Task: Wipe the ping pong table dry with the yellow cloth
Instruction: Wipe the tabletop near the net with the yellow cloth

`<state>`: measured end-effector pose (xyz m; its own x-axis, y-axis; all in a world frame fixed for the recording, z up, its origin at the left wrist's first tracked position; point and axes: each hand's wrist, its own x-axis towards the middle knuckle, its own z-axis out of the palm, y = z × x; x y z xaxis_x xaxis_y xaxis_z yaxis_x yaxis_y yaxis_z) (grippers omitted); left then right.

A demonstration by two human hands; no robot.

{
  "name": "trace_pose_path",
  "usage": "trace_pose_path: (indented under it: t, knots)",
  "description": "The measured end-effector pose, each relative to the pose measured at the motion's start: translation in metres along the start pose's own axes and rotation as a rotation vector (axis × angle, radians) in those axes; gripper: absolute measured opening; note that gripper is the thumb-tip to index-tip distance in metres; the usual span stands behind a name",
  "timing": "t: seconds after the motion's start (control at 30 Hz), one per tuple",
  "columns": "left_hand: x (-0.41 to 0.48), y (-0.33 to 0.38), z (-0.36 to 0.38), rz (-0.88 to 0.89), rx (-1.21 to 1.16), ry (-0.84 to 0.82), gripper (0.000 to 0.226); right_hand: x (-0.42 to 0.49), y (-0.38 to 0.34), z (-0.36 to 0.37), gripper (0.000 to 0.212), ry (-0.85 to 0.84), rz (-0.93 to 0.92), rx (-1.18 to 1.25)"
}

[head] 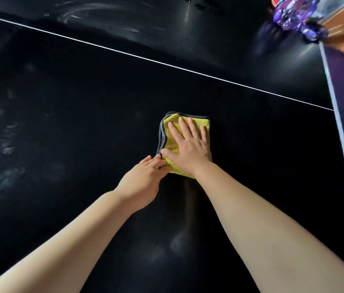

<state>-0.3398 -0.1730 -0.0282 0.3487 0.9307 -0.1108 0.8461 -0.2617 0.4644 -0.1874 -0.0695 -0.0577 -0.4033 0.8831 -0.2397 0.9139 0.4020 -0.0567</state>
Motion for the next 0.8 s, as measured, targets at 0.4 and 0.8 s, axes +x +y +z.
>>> trace_pose_path:
  t: [0.4, 0.8]
  knots:
    - [0.090, 0.107, 0.055, 0.198, 0.012, -0.141, 0.053, -0.068, 0.152, 0.013, 0.081, -0.017, 0.294, -0.037]
    - [0.008, 0.053, 0.034, 0.250, 0.023, -0.139, 0.051, -0.097, 0.045, 0.016, 0.085, -0.075, 0.368, -0.056]
